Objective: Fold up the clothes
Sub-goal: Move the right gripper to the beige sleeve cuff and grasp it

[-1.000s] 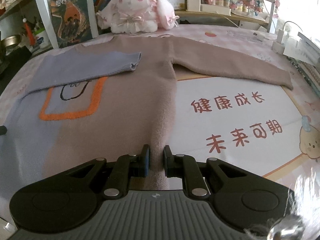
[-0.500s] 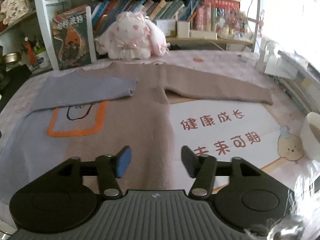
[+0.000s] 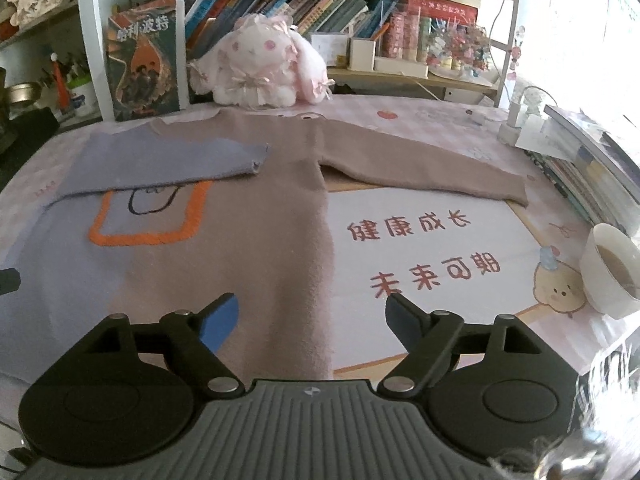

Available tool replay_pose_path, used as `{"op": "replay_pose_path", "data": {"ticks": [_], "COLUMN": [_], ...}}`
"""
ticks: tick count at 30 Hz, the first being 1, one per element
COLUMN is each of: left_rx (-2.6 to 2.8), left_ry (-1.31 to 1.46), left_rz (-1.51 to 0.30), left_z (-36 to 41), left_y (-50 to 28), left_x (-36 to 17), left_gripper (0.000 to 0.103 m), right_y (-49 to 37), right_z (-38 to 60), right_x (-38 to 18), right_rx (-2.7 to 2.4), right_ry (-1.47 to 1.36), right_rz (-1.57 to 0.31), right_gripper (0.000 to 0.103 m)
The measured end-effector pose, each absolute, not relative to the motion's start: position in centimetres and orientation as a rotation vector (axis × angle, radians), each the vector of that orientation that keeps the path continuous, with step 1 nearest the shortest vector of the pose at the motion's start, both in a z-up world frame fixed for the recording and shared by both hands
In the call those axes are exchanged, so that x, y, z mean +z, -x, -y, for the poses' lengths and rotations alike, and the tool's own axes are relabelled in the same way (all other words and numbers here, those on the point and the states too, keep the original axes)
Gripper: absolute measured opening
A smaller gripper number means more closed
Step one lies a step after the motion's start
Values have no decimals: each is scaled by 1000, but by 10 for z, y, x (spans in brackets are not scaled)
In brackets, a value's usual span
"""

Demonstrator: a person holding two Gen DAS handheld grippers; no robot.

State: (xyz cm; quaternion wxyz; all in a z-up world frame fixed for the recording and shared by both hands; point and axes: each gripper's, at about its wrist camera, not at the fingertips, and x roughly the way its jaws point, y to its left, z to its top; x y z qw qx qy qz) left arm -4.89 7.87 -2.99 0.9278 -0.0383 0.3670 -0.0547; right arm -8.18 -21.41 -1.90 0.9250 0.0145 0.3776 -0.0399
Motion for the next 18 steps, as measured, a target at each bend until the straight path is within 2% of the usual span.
{"op": "replay_pose_path", "data": {"ticks": [9, 18], "left_rx": [-59, 6], "left_ry": [70, 80], "left_rz": [-773, -795], "left_z": [-52, 9], "left_y": [40, 23], "left_x": [-31, -30], "left_gripper": [81, 81], "right_y": [61, 12], "right_z": [242, 301], "right_x": [-28, -31], "right_rx": [-69, -35], "right_ry": [-53, -68], "right_rz": [-792, -802], "right_gripper": [82, 85]}}
